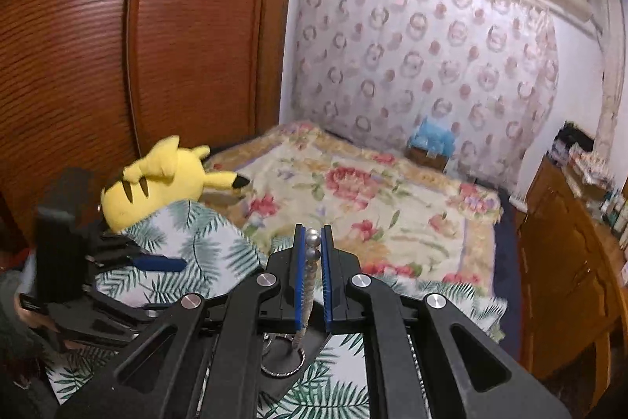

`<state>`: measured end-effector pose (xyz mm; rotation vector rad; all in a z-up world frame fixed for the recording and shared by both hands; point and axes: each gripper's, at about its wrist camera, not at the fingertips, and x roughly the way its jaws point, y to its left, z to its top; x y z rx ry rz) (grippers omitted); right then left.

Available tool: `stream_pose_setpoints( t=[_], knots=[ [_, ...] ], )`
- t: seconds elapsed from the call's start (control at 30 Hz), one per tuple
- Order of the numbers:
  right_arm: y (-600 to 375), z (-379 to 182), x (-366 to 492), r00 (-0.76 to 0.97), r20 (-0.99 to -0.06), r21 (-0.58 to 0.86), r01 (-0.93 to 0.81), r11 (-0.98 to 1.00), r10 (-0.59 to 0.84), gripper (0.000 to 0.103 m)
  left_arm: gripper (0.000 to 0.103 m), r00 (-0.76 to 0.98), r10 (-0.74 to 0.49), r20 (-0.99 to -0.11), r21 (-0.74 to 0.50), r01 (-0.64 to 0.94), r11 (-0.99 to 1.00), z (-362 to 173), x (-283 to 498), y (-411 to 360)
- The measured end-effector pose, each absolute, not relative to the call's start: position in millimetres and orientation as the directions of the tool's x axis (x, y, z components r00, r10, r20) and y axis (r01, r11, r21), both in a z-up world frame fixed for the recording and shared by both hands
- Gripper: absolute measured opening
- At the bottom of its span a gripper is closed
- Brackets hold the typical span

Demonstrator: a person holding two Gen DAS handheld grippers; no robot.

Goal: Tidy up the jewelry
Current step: 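Open both grippers over the box and withdraw toward the pile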

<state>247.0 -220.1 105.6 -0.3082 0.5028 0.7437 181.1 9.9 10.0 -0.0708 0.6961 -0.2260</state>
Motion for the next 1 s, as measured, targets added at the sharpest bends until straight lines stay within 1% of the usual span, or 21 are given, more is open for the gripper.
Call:
stream_pose_setpoints(
  t=[0.1,0.23,0.4,0.43,0.47,0.53,0.57,0.73,0.8,1.0],
  knots=[
    [-213.8,82.1,255.8,0.604,-0.579,-0.069,-0.705,0.706,0.547,0.010,0.065,0.739,-0.220,-0.637,-0.144,0.166,0.976,5.1,175.2,13.6],
    [-212.8,60.5,254.5,0.582,-0.607,-0.037,-0.702,0.711,0.542,0.011,0.066,0.730,-0.201,-0.654,-0.141,0.143,0.980,-3.4,162.7,15.9],
    [-219.3,45.9,231.3,0.580,-0.607,-0.023,-0.696,0.718,0.543,0.012,0.067,0.723,-0.188,-0.665,-0.133,0.133,0.982,-12.4,138.3,19.6],
    [-221.2,42.3,225.1,0.577,-0.609,-0.018,-0.696,0.718,0.544,0.013,0.070,0.723,-0.185,-0.665,-0.132,0.130,0.983,-13.8,132.9,21.2],
    [-223.6,38.3,219.1,0.574,-0.611,-0.014,-0.697,0.717,0.546,0.014,0.076,0.727,-0.185,-0.661,-0.133,0.129,0.983,-15.3,125.3,22.2],
    [-228.1,30.0,204.8,0.569,-0.615,-0.008,-0.697,0.717,0.546,0.021,0.077,0.728,-0.184,-0.660,-0.130,0.132,0.983,-18.2,115.0,22.1],
    [-230.3,25.4,198.1,0.567,-0.617,-0.006,-0.697,0.717,0.545,0.022,0.077,0.728,-0.182,-0.661,-0.125,0.132,0.983,-20.1,111.1,21.5],
    [-239.1,-3.1,162.4,0.547,-0.641,0.012,-0.694,0.720,0.538,0.022,0.078,0.720,-0.177,-0.671,-0.116,0.134,0.984,-33.5,90.2,20.2],
    [-240.9,-17.3,149.6,0.531,-0.658,0.022,-0.694,0.719,0.533,0.022,0.083,0.718,-0.170,-0.675,-0.108,0.132,0.985,-39.2,81.8,18.5],
    [-240.7,-52.9,125.8,0.480,-0.708,0.048,-0.700,0.713,0.519,0.022,0.083,0.712,-0.169,-0.682,-0.110,0.128,0.986,-49.2,60.5,20.7]
  ],
)
